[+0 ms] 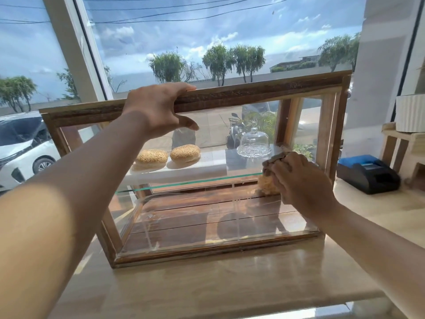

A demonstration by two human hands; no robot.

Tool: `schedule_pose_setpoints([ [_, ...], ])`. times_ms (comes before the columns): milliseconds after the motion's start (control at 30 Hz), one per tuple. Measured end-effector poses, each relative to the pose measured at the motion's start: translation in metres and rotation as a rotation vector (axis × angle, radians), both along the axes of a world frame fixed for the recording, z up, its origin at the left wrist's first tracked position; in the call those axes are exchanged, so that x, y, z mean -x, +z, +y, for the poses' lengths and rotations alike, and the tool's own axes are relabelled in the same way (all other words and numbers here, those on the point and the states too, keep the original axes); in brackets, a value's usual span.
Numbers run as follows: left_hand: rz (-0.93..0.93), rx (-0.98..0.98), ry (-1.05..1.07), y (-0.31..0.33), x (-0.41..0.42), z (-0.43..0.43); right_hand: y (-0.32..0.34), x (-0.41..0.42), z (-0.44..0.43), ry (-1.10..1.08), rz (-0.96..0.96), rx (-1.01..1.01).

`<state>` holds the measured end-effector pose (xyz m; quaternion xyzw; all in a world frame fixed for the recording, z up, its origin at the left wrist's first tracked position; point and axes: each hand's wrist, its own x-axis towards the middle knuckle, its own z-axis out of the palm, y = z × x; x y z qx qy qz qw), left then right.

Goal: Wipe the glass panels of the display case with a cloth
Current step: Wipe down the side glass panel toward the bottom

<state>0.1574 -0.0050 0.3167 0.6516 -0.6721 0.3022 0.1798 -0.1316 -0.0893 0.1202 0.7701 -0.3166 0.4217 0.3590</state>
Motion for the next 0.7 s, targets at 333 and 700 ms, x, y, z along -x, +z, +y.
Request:
schedule_pose_setpoints([
  [333,-0.005,0.013,0.001,0.0,0.0,0.001,-0.048,0.039,-0.007,-0.156,-0.33,-0.209],
  [700,-0.099,-0.052,0.058,0.0,0.004,0.005,-0.023,-0.118,0.029,0.13,-0.117,0.013],
])
